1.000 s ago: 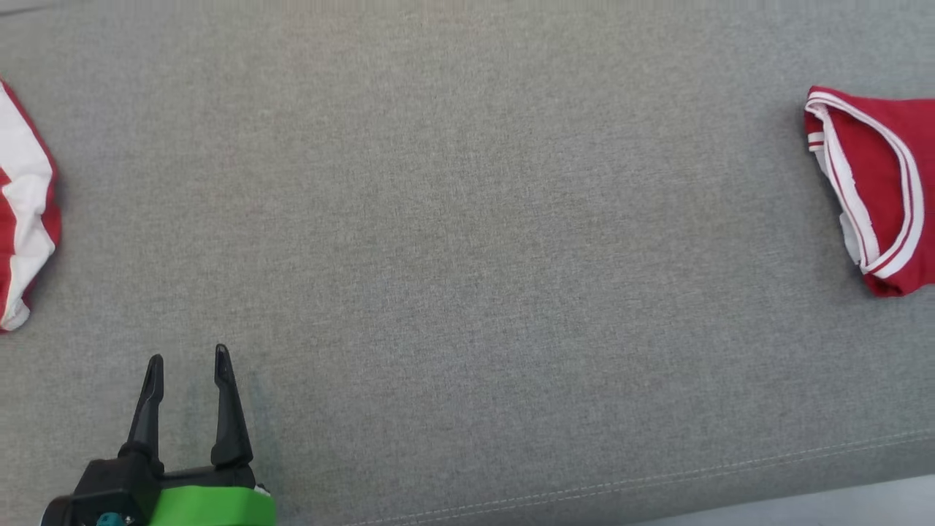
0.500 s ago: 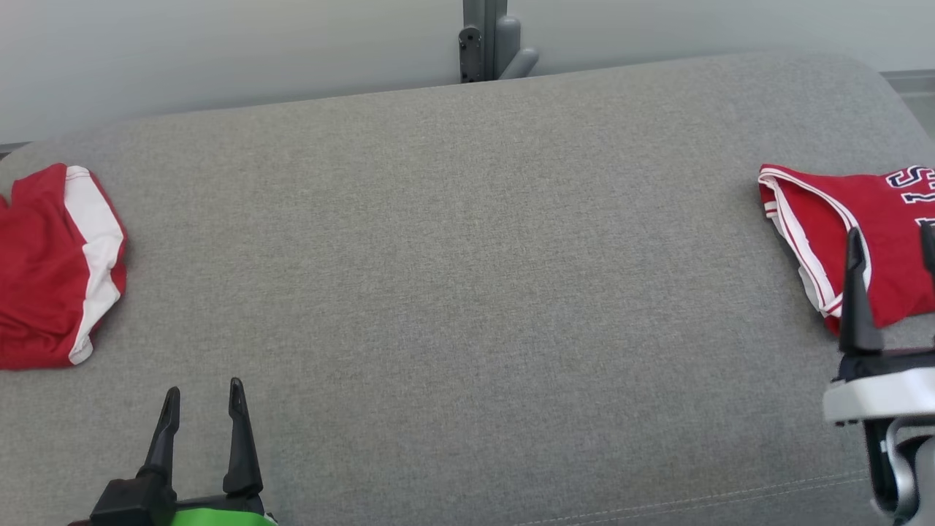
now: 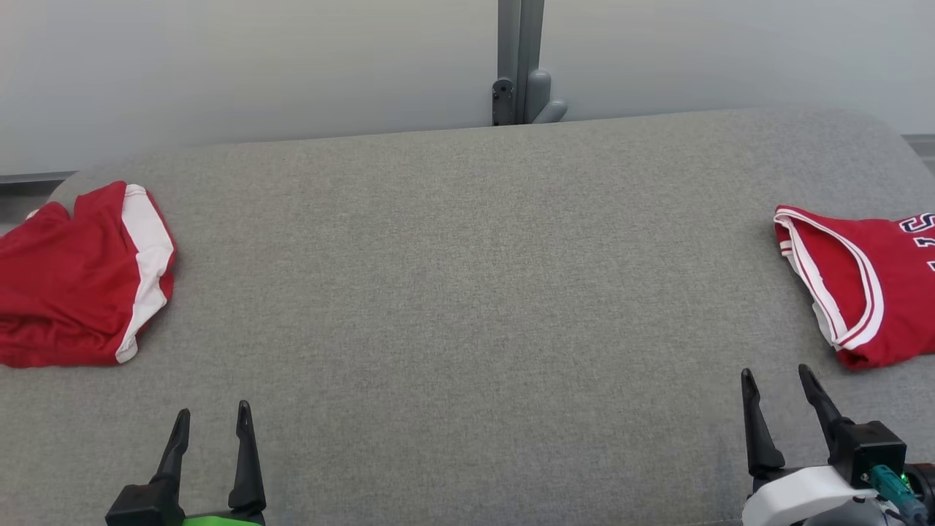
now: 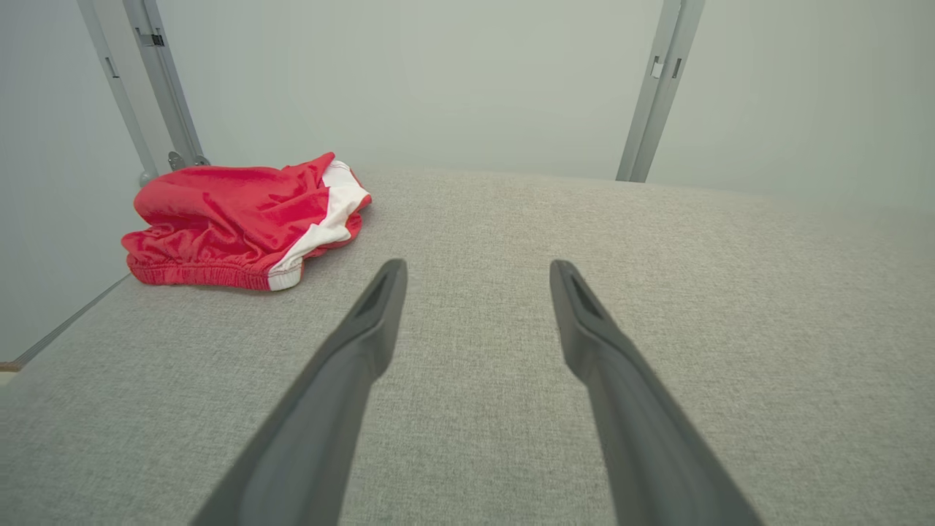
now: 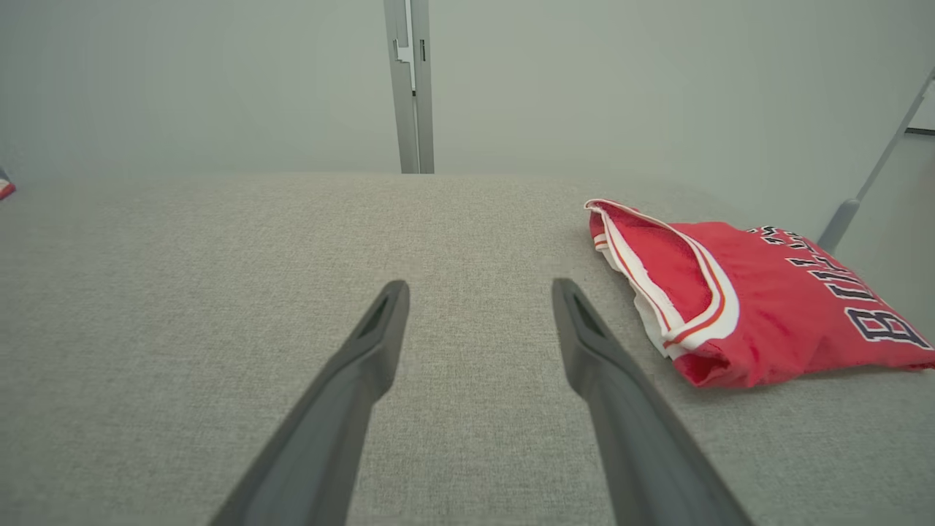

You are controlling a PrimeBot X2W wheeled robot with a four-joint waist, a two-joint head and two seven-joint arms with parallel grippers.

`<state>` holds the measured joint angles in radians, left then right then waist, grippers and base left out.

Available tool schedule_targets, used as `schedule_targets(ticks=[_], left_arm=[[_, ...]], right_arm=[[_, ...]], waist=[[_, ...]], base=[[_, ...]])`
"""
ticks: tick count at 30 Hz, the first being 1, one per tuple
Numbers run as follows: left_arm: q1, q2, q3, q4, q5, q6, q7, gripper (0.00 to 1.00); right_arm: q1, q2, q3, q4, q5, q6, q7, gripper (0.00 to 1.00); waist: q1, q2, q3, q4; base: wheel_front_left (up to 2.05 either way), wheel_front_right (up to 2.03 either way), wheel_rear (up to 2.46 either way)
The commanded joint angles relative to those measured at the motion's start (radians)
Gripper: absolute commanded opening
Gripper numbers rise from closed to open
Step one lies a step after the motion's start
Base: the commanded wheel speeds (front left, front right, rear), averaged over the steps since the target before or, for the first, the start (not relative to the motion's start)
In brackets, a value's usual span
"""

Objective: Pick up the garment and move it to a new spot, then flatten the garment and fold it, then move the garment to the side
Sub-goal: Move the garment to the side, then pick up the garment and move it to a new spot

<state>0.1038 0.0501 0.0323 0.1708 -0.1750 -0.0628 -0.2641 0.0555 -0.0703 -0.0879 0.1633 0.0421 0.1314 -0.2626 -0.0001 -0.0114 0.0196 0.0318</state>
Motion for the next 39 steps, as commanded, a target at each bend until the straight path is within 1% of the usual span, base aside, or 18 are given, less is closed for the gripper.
schedule_targets(ticks=[1, 7, 17, 23, 26, 28, 39], left_arm=[[-0.001, 0.002, 0.003, 0.006, -0.001, -0.007, 0.0, 1.0], [-0.013, 0.002, -0.003, 0.015, -0.003, -0.01, 0.0, 1.0], [-0.015, 0.002, 0.001, 0.017, 0.002, -0.014, 0.0, 1.0], [-0.017, 0.002, 0.002, 0.019, 0.003, -0.016, 0.0, 1.0], [-0.026, 0.002, -0.003, 0.017, 0.005, -0.015, 0.0, 1.0], [-0.027, 0.002, -0.005, 0.015, 0.002, -0.013, 0.0, 1.0], [-0.007, 0.002, 0.003, 0.009, -0.025, -0.001, 0.0, 1.0]], right_arm=[[0.017, 0.007, 0.0, 0.026, -0.004, -0.001, -0.003, 1.0], [0.024, 0.016, -0.015, 0.056, 0.0, -0.001, -0.003, 1.0], [0.015, 0.019, -0.02, 0.05, 0.01, -0.001, -0.003, 1.0], [0.019, 0.019, -0.02, 0.045, 0.019, -0.001, -0.003, 1.0], [0.025, 0.019, -0.02, 0.038, 0.028, -0.001, -0.003, 1.0], [0.028, 0.019, -0.014, 0.038, 0.024, -0.001, -0.003, 1.0], [-0.001, 0.018, 0.046, 0.039, 0.021, -0.001, -0.003, 1.0]], waist=[[0.0001, 0.0114, -0.011, 0.013], [0.0001, 0.0114, -0.014, 0.017], [0.0001, 0.0114, -0.014, 0.025], [0.0001, 0.0114, -0.012, 0.051], [0.0001, 0.0114, -0.01, 0.087], [0.0001, 0.0114, -0.01, 0.123], [0.0001, 0.0114, -0.012, 0.368]], base=[[0.0, 0.0, 0.0], [0.0, 0.0, 0.0], [0.0, 0.0, 0.0], [0.0, 0.0, 0.0], [0.0, 0.0, 0.0], [0.0, 0.0, 0.0], [0.0, 0.0, 0.0]])
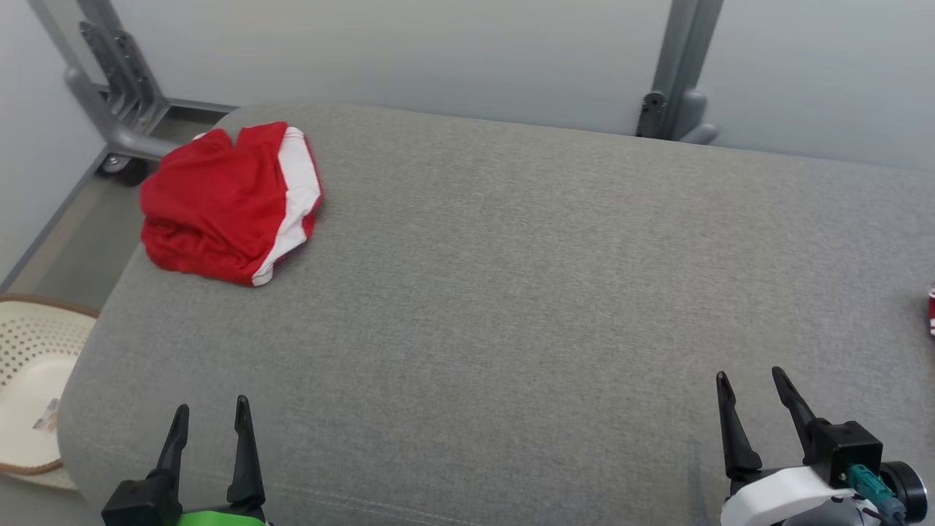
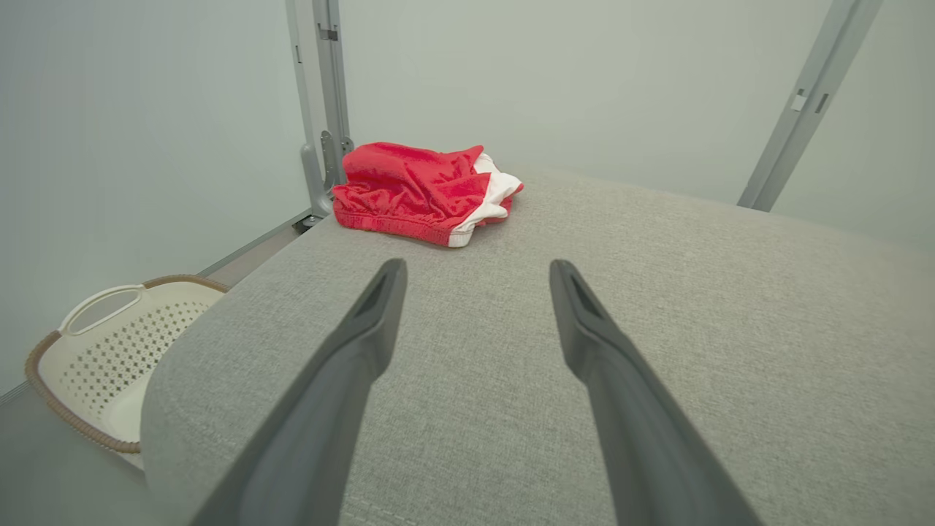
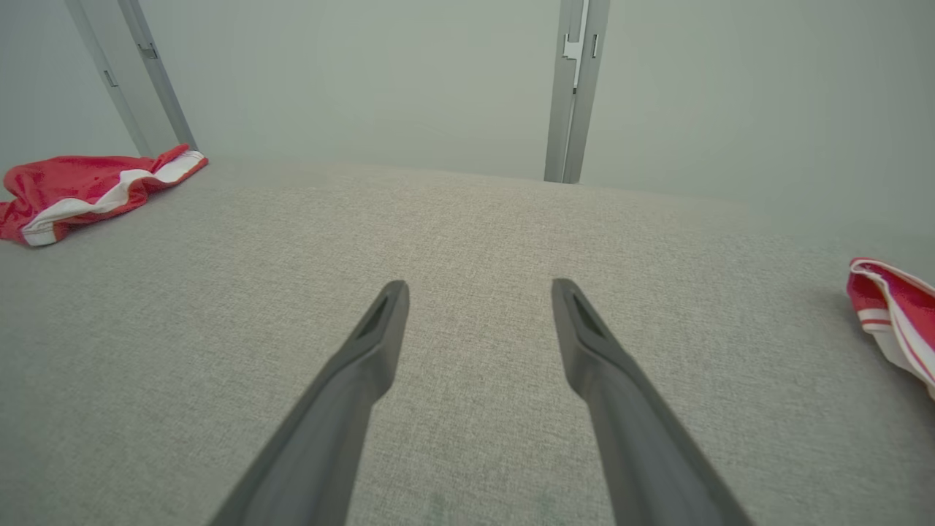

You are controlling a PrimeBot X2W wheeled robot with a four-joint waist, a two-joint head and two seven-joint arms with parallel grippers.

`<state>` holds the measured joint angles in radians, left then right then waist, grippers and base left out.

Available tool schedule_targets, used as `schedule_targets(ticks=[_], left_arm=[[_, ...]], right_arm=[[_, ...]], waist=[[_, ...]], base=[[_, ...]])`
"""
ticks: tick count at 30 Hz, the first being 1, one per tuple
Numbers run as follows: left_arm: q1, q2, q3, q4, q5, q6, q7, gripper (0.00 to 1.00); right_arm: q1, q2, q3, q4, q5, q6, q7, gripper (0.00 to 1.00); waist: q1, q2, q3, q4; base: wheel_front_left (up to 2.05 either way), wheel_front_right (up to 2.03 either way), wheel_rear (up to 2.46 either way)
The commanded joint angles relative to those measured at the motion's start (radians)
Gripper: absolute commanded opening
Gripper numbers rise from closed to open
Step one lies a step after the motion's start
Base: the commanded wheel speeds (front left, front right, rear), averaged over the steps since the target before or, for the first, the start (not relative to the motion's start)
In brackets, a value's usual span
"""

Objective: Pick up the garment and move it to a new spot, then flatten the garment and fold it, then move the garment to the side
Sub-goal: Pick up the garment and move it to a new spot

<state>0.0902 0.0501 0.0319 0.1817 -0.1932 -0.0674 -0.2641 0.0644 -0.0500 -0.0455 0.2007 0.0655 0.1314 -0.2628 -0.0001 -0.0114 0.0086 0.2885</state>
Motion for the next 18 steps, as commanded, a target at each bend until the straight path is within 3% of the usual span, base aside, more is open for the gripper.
schedule_targets(ticks=[1, 8, 18], left_arm=[[0.006, 0.002, 0.002, -0.001, -0.008, 0.003, 0.0, 1.0], [0.019, 0.001, 0.008, -0.014, -0.02, 0.014, 0.0, 1.0], [0.009, 0.001, 0.016, -0.024, -0.031, 0.017, 0.0, 1.0]], right_arm=[[-0.01, -0.002, 0.005, 0.001, -0.003, -0.001, -0.003, 1.0], [-0.026, -0.002, 0.037, 0.015, -0.001, -0.001, -0.003, 1.0], [-0.039, -0.003, 0.04, 0.015, -0.009, -0.002, -0.003, 1.0]], waist=[[0.0001, 0.0114, -0.001, 0.132], [0.0001, 0.0114, -0.001, 0.203], [0.0001, 0.0114, 0.026, 0.181]], base=[[0.0, 0.0, 0.0], [0.0, 0.0, 0.0], [0.0, 0.0, 0.0]])
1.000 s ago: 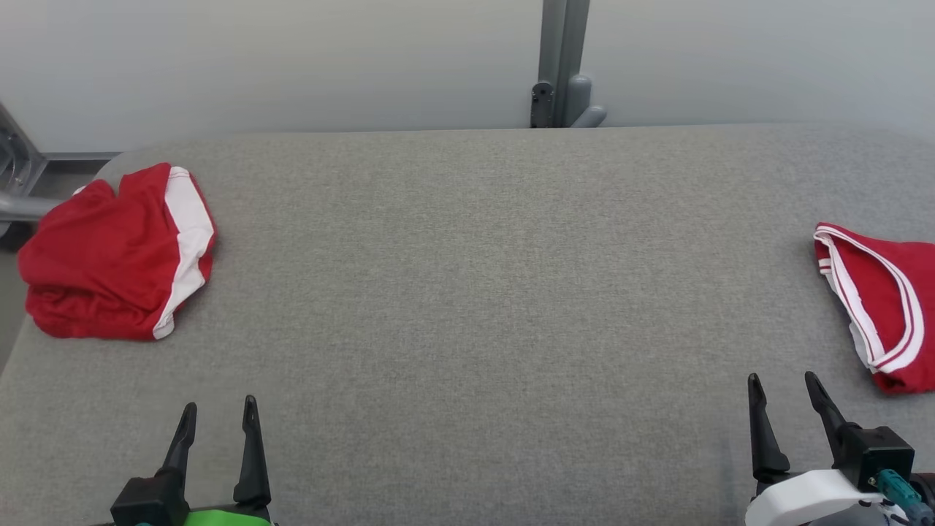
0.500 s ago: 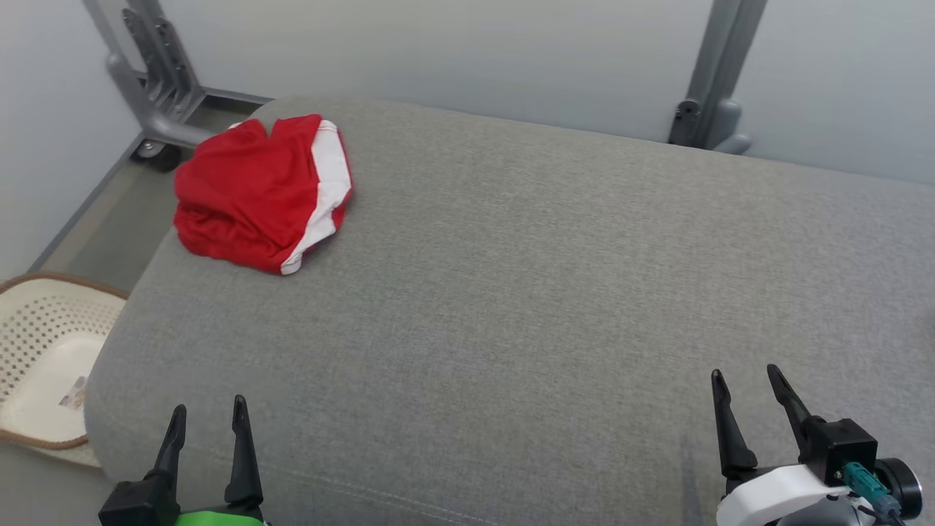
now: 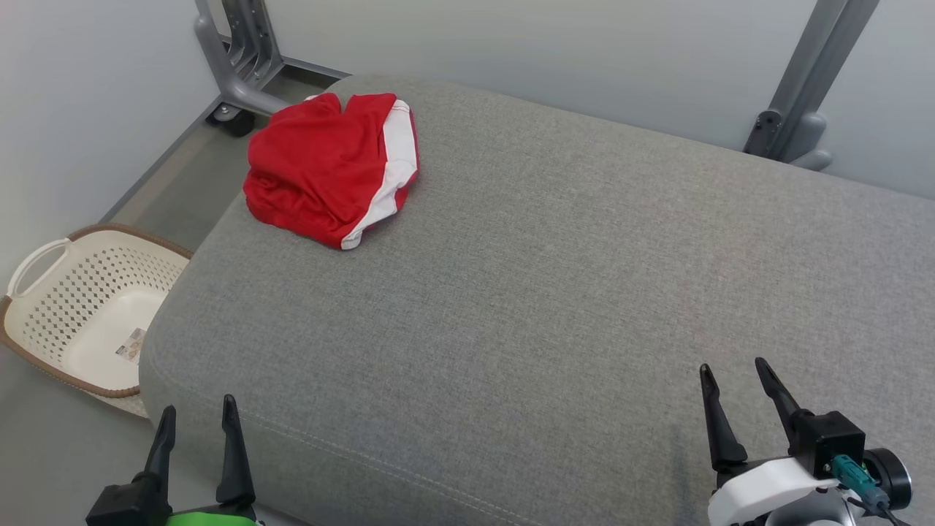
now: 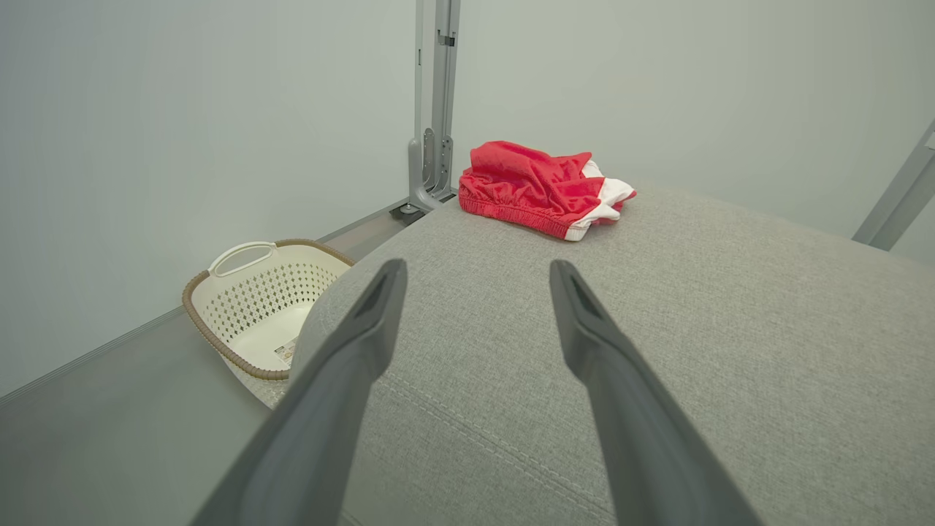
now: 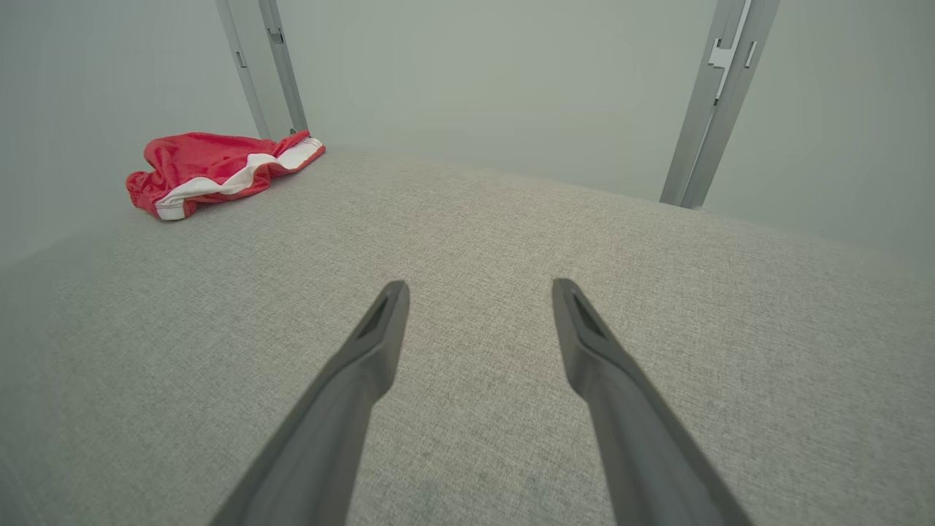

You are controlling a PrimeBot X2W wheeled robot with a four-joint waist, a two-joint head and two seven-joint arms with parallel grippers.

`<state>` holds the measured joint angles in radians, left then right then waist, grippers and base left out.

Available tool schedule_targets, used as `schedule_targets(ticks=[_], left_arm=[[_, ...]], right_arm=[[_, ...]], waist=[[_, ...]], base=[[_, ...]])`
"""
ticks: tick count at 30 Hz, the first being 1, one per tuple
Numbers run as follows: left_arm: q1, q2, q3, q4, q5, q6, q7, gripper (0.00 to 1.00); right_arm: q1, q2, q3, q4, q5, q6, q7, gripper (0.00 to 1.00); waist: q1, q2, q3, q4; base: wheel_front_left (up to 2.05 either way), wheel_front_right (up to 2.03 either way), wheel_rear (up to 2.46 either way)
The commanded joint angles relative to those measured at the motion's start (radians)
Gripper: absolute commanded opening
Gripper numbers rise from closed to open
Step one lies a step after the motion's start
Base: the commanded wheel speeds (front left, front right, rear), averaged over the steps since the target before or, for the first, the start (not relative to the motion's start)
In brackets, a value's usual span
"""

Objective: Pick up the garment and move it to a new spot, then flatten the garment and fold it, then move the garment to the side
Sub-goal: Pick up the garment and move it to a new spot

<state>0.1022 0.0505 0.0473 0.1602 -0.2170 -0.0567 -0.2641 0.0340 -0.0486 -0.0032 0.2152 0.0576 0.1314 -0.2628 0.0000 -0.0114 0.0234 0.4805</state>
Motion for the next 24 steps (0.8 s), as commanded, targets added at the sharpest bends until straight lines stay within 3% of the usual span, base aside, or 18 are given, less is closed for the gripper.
schedule_targets(ticks=[1, 7, 14, 20, 24], left_arm=[[-0.01, 0.001, 0.001, -0.005, -0.01, 0.007, 0.0, 1.0], [-0.072, 0.001, -0.015, -0.02, -0.041, 0.011, 0.0, 1.0], [-0.258, 0.001, -0.031, -0.01, -0.101, 0.02, 0.0, 1.0], [-0.474, 0.001, 0.007, 0.123, -0.171, -0.011, 0.0, 1.0], [-0.608, 0.003, 0.054, 0.291, -0.259, -0.042, 0.004, 1.0]], right_arm=[[-0.012, -0.004, -0.004, -0.001, -0.005, -0.002, -0.003, 1.0], [-0.049, -0.03, -0.019, -0.023, -0.016, -0.002, -0.003, 1.0], [-0.165, -0.111, -0.044, -0.077, -0.02, -0.002, -0.003, 1.0], [-0.261, -0.179, -0.062, -0.119, -0.013, -0.002, -0.003, 1.0], [-0.295, -0.202, -0.047, -0.145, -0.007, -0.002, -0.003, 1.0]], waist=[[0.0, 0.0114, 0.018, -0.017], [0.0, 0.0114, 0.109, -0.051], [0.0, 0.0114, 0.319, -0.099], [0.0, 0.0114, 0.469, -0.142], [0.0, 0.0114, 0.529, -0.18]], base=[[0.0, 0.0, 0.0], [0.0, 0.0, 0.0], [0.0, 0.0, 0.0], [0.0, 0.0, 0.0], [0.0, 0.0, 0.0]])
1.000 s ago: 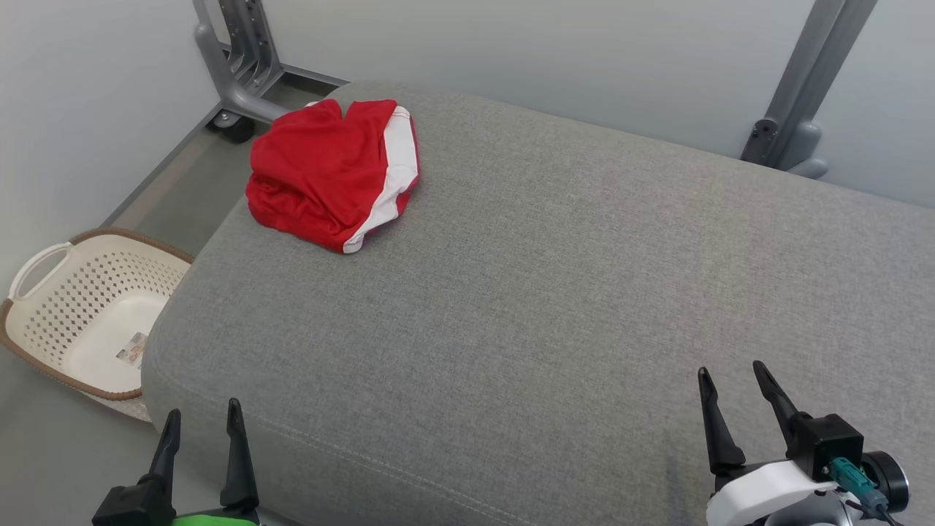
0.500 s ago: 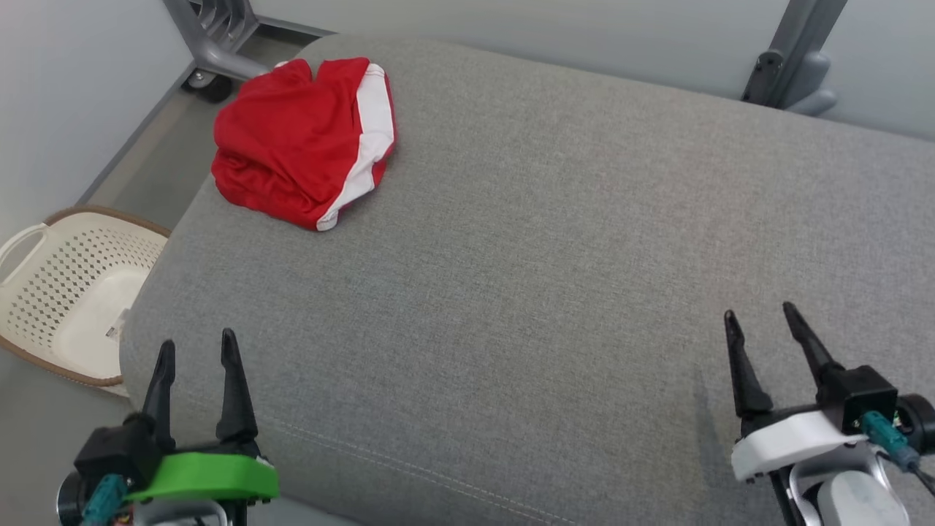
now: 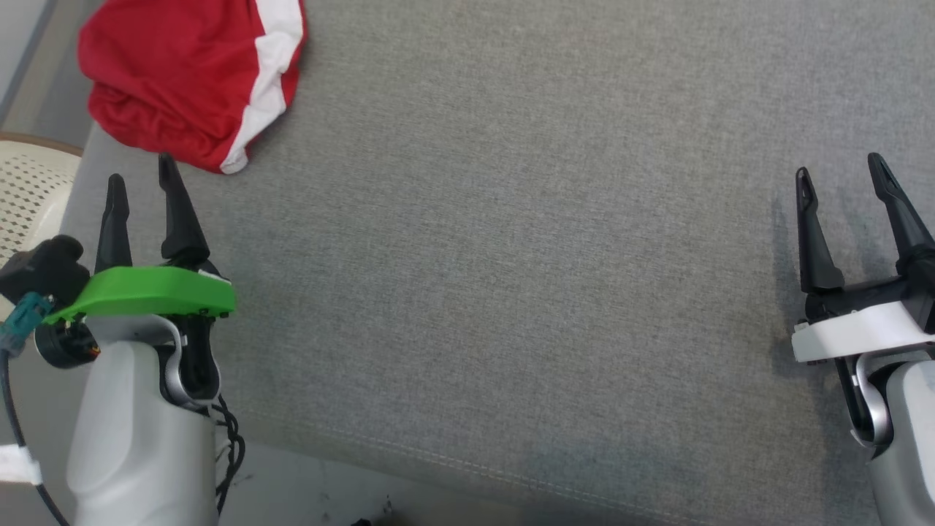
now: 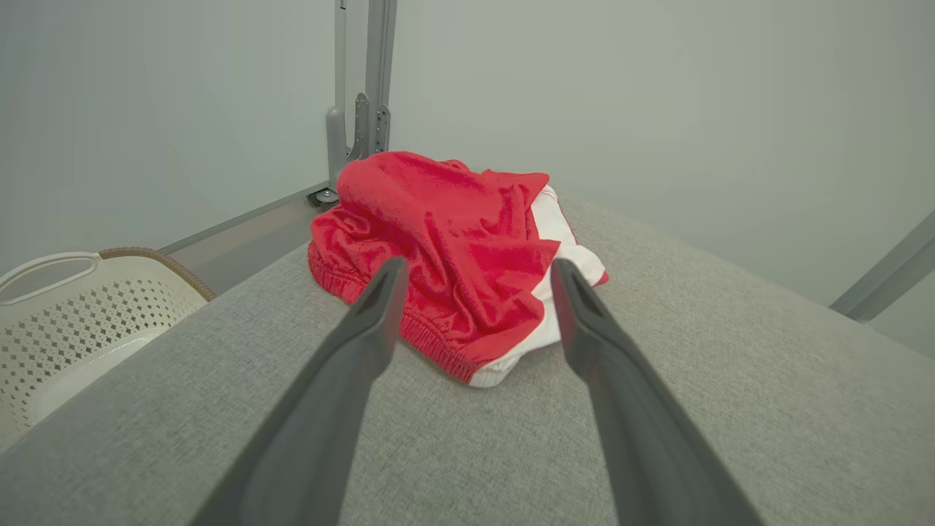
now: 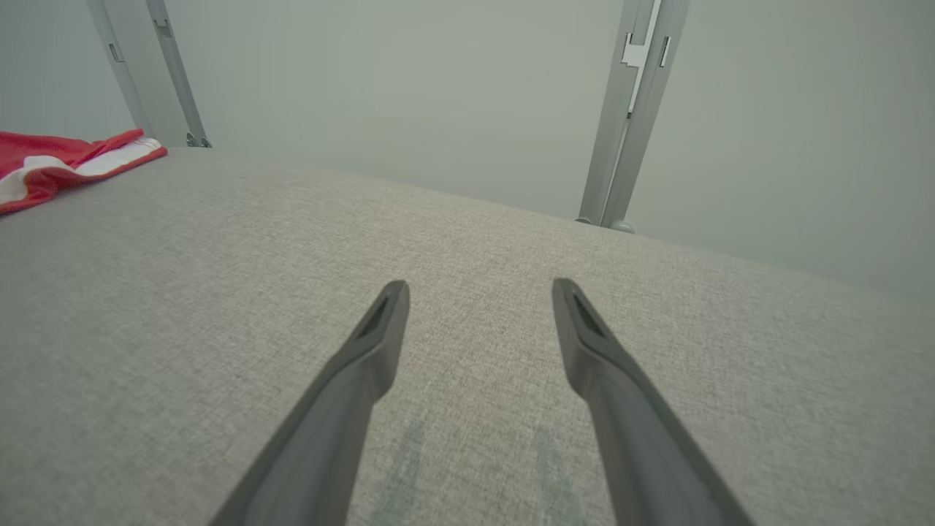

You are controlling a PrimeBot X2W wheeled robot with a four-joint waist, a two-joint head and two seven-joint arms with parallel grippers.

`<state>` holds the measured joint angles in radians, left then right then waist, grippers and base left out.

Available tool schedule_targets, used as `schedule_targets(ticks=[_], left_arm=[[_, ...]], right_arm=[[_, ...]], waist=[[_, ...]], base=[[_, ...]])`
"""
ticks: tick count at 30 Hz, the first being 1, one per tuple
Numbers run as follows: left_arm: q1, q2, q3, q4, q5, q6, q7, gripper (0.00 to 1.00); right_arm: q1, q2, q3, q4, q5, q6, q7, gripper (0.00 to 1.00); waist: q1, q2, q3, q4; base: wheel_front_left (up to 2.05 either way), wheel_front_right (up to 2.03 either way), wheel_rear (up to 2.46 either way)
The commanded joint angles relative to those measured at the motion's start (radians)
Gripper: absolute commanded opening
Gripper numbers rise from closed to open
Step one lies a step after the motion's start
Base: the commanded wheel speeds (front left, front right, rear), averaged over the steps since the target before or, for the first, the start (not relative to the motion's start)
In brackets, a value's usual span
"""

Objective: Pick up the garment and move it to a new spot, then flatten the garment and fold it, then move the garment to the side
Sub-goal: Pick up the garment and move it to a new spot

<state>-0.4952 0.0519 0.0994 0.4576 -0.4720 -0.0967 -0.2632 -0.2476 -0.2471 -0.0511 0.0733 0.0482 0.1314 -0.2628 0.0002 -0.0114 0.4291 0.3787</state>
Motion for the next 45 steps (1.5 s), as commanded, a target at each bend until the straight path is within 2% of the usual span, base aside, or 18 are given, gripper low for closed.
schedule_targets(ticks=[1, 10, 14, 15, 16, 21, 22, 24, 25, 31, 34, 39, 45], left_arm=[[-0.049, 0.02, -0.003, 0.039, 0.001, -0.009, 0.003, 1.0], [-0.3, 0.094, 0.028, 0.403, -0.114, -0.03, 0.036, 1.0], [-0.341, 0.113, 0.024, 0.507, -0.126, -0.032, 0.044, 1.0], [-0.359, 0.127, 0.029, 0.57, -0.125, -0.03, 0.043, 1.0], [-0.359, 0.127, 0.029, 0.57, -0.125, -0.03, 0.043, 1.0], [-0.383, 0.135, 0.032, 0.706, -0.119, -0.008, 0.025, 1.0], [-0.385, 0.133, 0.029, 0.721, -0.117, -0.009, 0.024, 0.91], [-0.384, 0.127, 0.032, 0.747, -0.123, -0.011, 0.018, 0.06], [-0.385, 0.124, 0.033, 0.758, -0.129, -0.014, 0.018, 0.0], [-0.375, 0.123, 0.013, 0.721, -0.109, -0.028, 0.003, 0.0], [-0.348, 0.128, -0.004, 0.622, -0.084, -0.033, 0.0, 0.0], [-0.265, 0.088, -0.045, 0.442, -0.049, -0.034, 0.0, 0.0], [-0.177, 0.059, -0.175, 0.218, -0.117, -0.035, 0.038, 0.0]], right_arm=[[-0.015, -0.007, 0.001, -0.001, 0.004, -0.002, -0.003, 1.0], [-0.015, -0.036, 0.042, -0.017, 0.015, -0.002, -0.003, 1.0], [0.001, -0.042, 0.047, -0.027, 0.019, -0.002, -0.003, 1.0], [0.013, -0.047, 0.046, -0.035, 0.021, -0.002, -0.003, 1.0], [0.013, -0.047, 0.046, -0.035, 0.021, -0.002, -0.003, 1.0], [0.045, -0.06, 0.035, -0.049, 0.026, -0.002, -0.003, 1.0], [0.05, -0.06, 0.033, -0.049, 0.027, -0.002, -0.003, 1.0], [0.06, -0.059, 0.028, -0.047, 0.029, -0.002, -0.002, 1.0], [0.061, -0.054, 0.028, -0.045, 0.029, -0.002, -0.001, 1.0], [0.052, -0.021, 0.046, -0.017, 0.04, -0.002, -0.002, 1.0], [0.055, 0.014, 0.053, 0.009, 0.048, -0.002, -0.002, 1.0], [0.091, 0.082, 0.055, 0.037, 0.057, -0.002, -0.002, 1.0], [0.134, 0.143, 0.042, 0.064, 0.066, -0.002, -0.002, 1.0]], waist=[[-0.0002, 0.0114, 0.13, -0.086], [-0.0002, 0.0114, 0.149, -0.168], [-0.0002, 0.0114, 0.146, -0.192], [-0.0002, 0.0114, 0.144, -0.205], [-0.0002, 0.0114, 0.144, -0.205], [-0.0002, 0.0114, 0.131, -0.227], [-0.0002, 0.0114, 0.128, -0.226], [-0.0002, 0.0114, 0.118, -0.222], [-0.0002, 0.0114, 0.113, -0.22], [-0.0002, 0.0114, 0.053, -0.202], [-0.0002, 0.0114, 0.004, -0.194], [-0.0002, 0.0114, -0.089, -0.198], [-0.0002, 0.0114, -0.177, -0.227]], base=[[0.0, 0.0, 0.0], [0.0, 0.0, 0.0], [0.0, 0.0, 0.0], [0.0, 0.0, 0.0], [0.0, 0.0, 0.0], [0.0, 0.0, 0.0], [0.0, 0.0, 0.0], [0.0, 0.0, 0.0], [0.0, 0.0, 0.0], [0.0, 0.0, 0.0], [0.0, 0.0, 0.0], [0.0, 0.0, 0.0], [0.0, 0.0, 0.0]])
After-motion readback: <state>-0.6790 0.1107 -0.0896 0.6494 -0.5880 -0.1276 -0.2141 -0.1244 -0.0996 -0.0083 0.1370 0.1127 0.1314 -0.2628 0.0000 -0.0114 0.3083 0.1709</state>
